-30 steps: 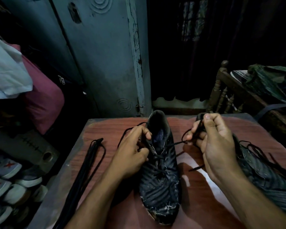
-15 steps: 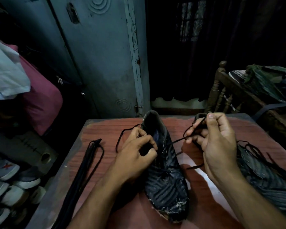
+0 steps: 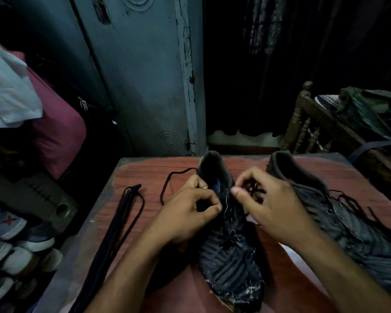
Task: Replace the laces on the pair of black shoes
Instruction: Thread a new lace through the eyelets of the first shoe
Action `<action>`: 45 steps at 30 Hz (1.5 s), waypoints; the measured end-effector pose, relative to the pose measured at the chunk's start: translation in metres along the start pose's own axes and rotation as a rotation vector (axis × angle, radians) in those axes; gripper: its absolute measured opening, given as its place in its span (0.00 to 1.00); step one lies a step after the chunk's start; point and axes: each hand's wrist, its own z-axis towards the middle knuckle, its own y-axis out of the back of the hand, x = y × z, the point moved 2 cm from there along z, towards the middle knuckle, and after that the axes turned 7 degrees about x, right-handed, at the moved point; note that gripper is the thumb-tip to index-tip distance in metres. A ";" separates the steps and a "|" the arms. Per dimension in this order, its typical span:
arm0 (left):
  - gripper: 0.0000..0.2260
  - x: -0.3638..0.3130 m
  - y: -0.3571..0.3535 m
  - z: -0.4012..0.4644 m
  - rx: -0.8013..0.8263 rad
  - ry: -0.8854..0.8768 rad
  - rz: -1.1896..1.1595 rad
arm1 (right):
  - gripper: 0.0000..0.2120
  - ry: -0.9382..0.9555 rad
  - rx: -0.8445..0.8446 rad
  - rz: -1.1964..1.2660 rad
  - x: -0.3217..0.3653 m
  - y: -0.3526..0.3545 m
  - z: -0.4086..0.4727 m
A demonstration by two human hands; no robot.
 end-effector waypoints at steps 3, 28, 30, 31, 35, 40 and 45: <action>0.06 0.000 0.003 0.000 0.000 0.028 -0.040 | 0.08 -0.051 0.139 -0.098 -0.005 -0.001 0.000; 0.08 -0.006 -0.013 0.002 -0.155 0.006 -0.126 | 0.10 -0.197 0.187 0.068 -0.004 0.004 0.000; 0.08 -0.005 -0.014 0.002 -0.154 0.008 -0.117 | 0.08 -0.170 0.164 0.021 -0.005 0.004 0.000; 0.08 -0.004 -0.015 0.003 -0.155 0.008 -0.115 | 0.08 -0.148 0.148 0.005 -0.005 0.004 0.000; 0.10 -0.003 -0.015 0.003 -0.172 -0.003 -0.121 | 0.06 0.141 0.134 -0.228 -0.003 0.007 0.001; 0.11 -0.007 -0.015 0.002 -0.206 -0.005 -0.131 | 0.10 0.298 0.161 -0.237 -0.009 0.014 0.001; 0.08 -0.005 -0.016 0.000 -0.213 -0.009 -0.110 | 0.10 0.298 0.132 -0.310 -0.009 0.018 0.002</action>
